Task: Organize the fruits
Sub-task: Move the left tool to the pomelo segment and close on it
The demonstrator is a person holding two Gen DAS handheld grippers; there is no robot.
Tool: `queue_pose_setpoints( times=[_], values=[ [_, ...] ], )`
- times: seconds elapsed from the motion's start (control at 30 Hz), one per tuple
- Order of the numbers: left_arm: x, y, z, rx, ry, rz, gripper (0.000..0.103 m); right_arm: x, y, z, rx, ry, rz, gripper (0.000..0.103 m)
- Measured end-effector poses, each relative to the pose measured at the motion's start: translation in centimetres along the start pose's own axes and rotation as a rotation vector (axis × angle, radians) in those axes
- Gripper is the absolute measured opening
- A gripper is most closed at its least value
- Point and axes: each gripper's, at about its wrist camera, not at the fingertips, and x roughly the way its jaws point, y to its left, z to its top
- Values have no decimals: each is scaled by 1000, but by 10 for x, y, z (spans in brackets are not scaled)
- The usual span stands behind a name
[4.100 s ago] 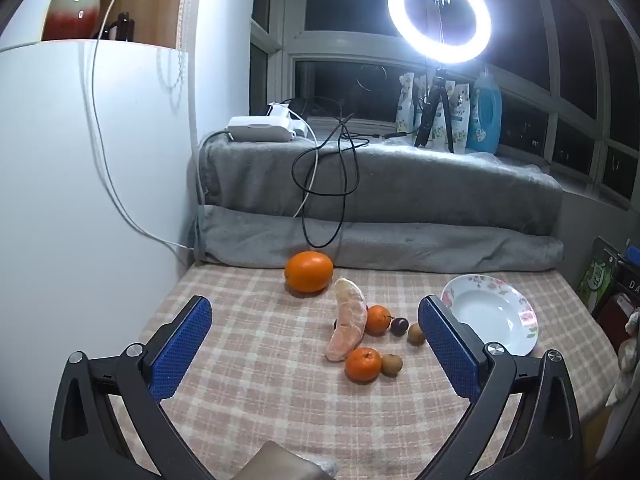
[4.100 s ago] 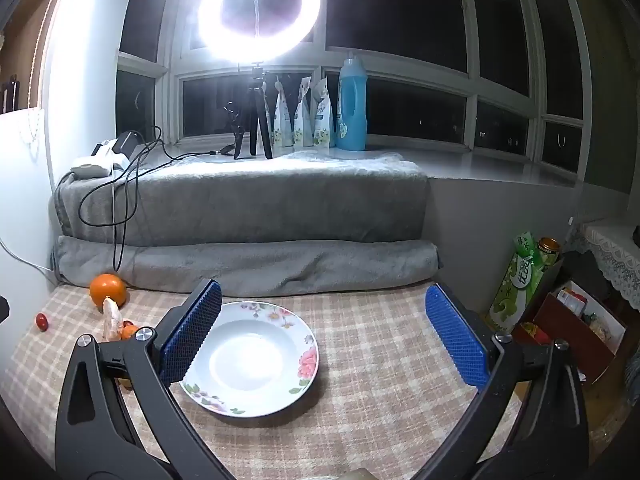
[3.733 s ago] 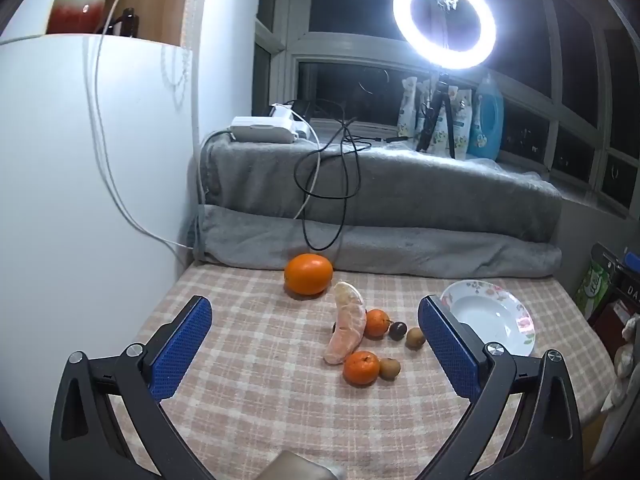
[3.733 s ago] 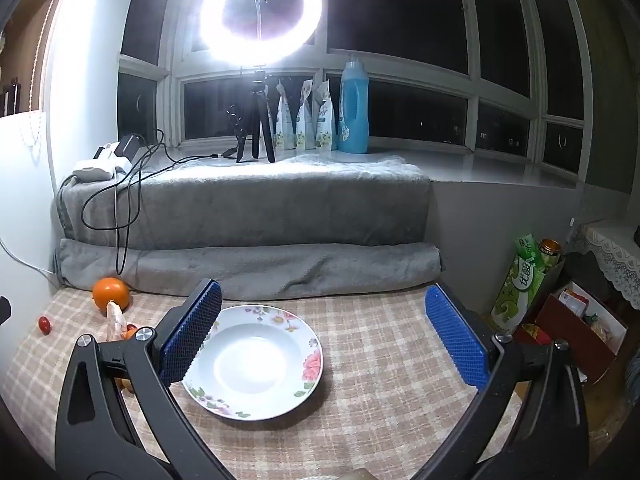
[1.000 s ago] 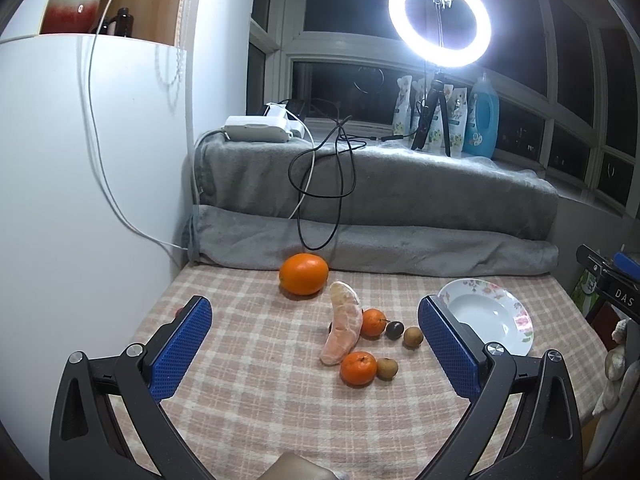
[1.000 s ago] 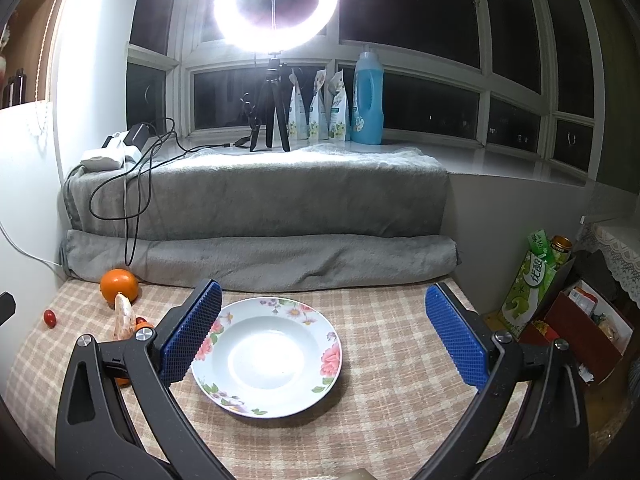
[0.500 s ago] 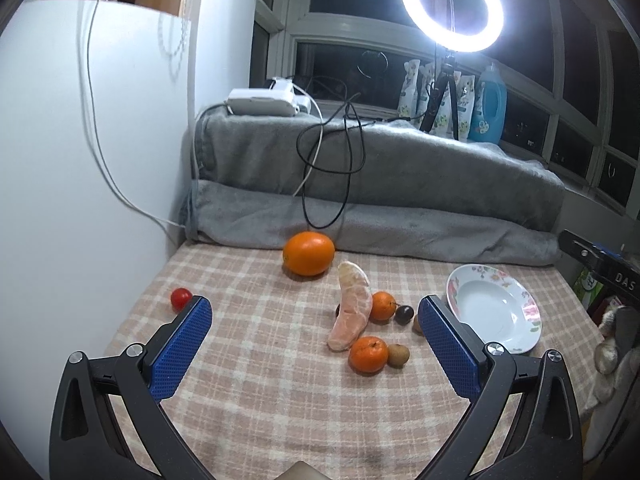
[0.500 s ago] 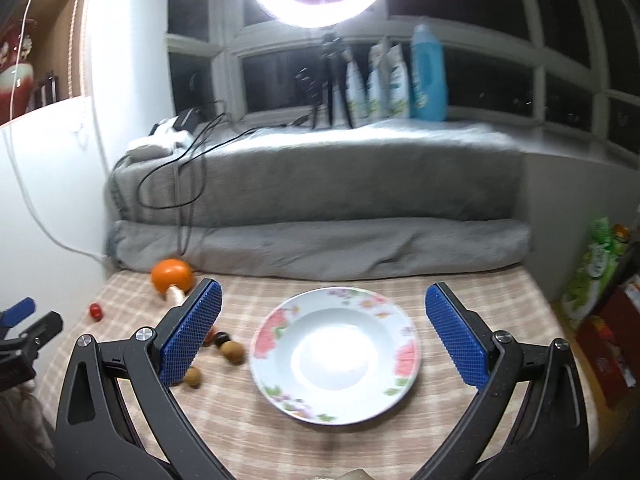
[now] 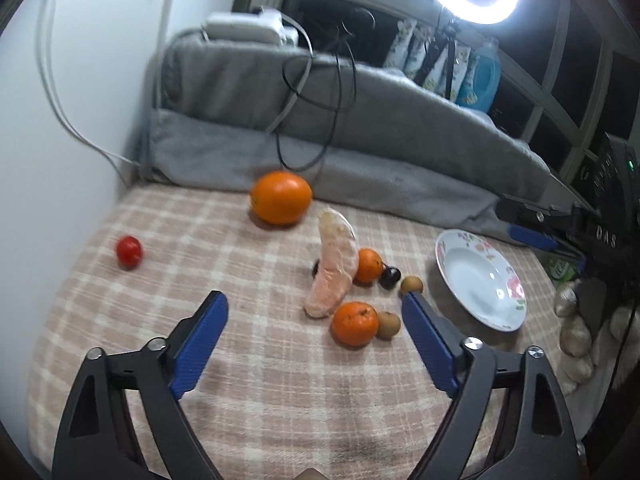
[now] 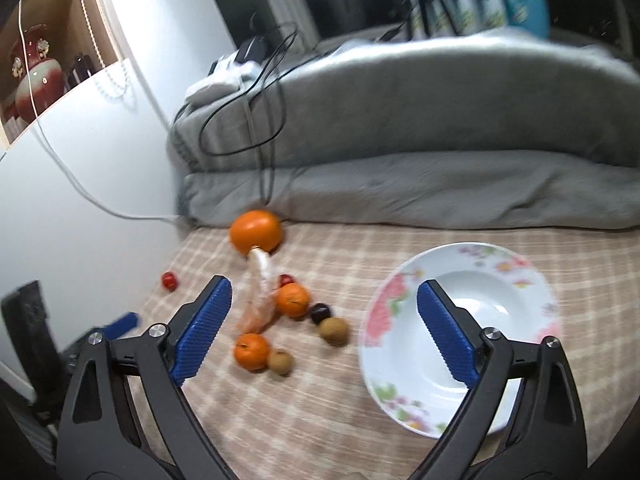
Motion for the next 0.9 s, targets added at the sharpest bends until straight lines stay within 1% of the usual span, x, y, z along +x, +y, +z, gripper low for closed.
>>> queue_pose_setpoints(
  times=[0.13, 0.2, 0.23, 0.27, 0.33, 0.4, 0.5, 0.57, 0.67, 0.8, 0.9],
  values=[
    [18, 0, 2, 15, 50, -41, 84, 28, 7, 12, -12, 84, 51, 90],
    [30, 1, 5, 19, 85, -71, 81, 43, 10, 18, -19, 117, 59, 90],
    [35, 1, 6, 19, 102, -83, 80, 50, 11, 21, -19, 134, 61, 88],
    [42, 1, 7, 20, 123, -100, 79, 58, 12, 25, -13, 159, 76, 84],
    [51, 3, 8, 19, 149, -121, 78, 74, 12, 30, 1, 203, 107, 78],
    [62, 5, 9, 9, 179, -140, 74, 87, 13, 34, 17, 241, 133, 78],
    [75, 10, 11, -19, 221, -173, 72, 106, 15, 37, 34, 301, 171, 67],
    [81, 13, 14, -27, 240, -182, 70, 117, 18, 38, 36, 333, 184, 65],
    [87, 14, 16, -25, 254, -192, 68, 131, 26, 40, 17, 363, 180, 64],
    [91, 13, 20, -2, 265, -202, 66, 141, 30, 43, 13, 391, 190, 58],
    [93, 12, 20, 18, 273, -199, 65, 146, 31, 46, 19, 405, 197, 57]
  ],
)
